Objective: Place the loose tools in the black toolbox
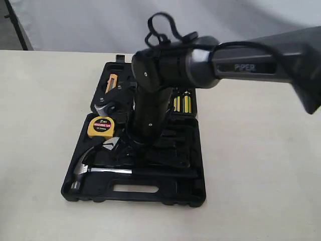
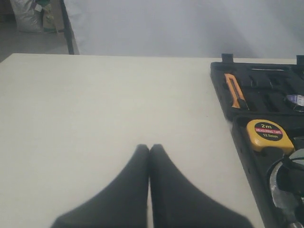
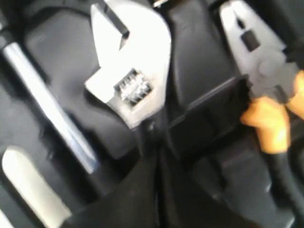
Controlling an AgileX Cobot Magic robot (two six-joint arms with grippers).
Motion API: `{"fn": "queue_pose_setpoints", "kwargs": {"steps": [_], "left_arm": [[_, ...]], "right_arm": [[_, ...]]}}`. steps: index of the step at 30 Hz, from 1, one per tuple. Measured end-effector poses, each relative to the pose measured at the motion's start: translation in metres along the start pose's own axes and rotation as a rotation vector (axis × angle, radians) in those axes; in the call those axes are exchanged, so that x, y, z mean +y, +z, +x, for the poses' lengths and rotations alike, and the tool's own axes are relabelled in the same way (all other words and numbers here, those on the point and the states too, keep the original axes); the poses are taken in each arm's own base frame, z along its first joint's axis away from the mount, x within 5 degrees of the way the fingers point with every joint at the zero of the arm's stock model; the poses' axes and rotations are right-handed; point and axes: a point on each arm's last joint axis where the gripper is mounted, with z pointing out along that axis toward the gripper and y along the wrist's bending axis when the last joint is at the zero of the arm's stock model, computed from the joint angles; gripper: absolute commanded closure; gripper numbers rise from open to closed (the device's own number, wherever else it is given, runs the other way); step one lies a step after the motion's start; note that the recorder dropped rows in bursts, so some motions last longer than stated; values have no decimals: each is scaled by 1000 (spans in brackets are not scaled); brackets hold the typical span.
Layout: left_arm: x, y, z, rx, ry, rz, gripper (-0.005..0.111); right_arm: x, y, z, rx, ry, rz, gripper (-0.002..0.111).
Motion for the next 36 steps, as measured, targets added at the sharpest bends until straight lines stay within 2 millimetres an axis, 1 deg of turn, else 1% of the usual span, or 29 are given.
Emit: {"fn": "queue_pose_setpoints", "kwargs": {"steps": [3,7,14,16,18,19,20,22,26,28,31,34,36], "left_arm": [[0,0,0,0,0,0,105],[0,0,0,0,0,0,105],[0,0,0,0,0,0,105],[0,0,0,0,0,0,105],[0,0,0,0,0,0,105],[0,0,0,0,0,0,105],[0,0,0,0,0,0,105],[0,0,0,0,0,0,105],[0,0,0,0,0,0,105],[0,0,0,0,0,0,105],[0,0,0,0,0,0,105],[0,0,0,0,0,0,105],[0,0,0,0,0,0,105]], "right_arm": [[-1,7,0,32,20,-14,108],[-2,5,-1,27,19,-12,108],[-6,-17,0,-24,-39,68,108],[-7,-30,-1,-56,-45,87,108],[-5,-44,-2,-102,-32,75,108],[-4,-47,-3,-114,-24,65,108],[-2,-47,-3,-122,-13,52,108],[-1,-39,-4,-111,2,31,108],[-3,1,-1,-10,17,2,108],[-3,4,-2,7,21,-3,108],[-4,0,-5,13,35,12,108],[-5,-6,-7,8,42,22,108],[-6,-16,-9,-6,31,40,108]]}}
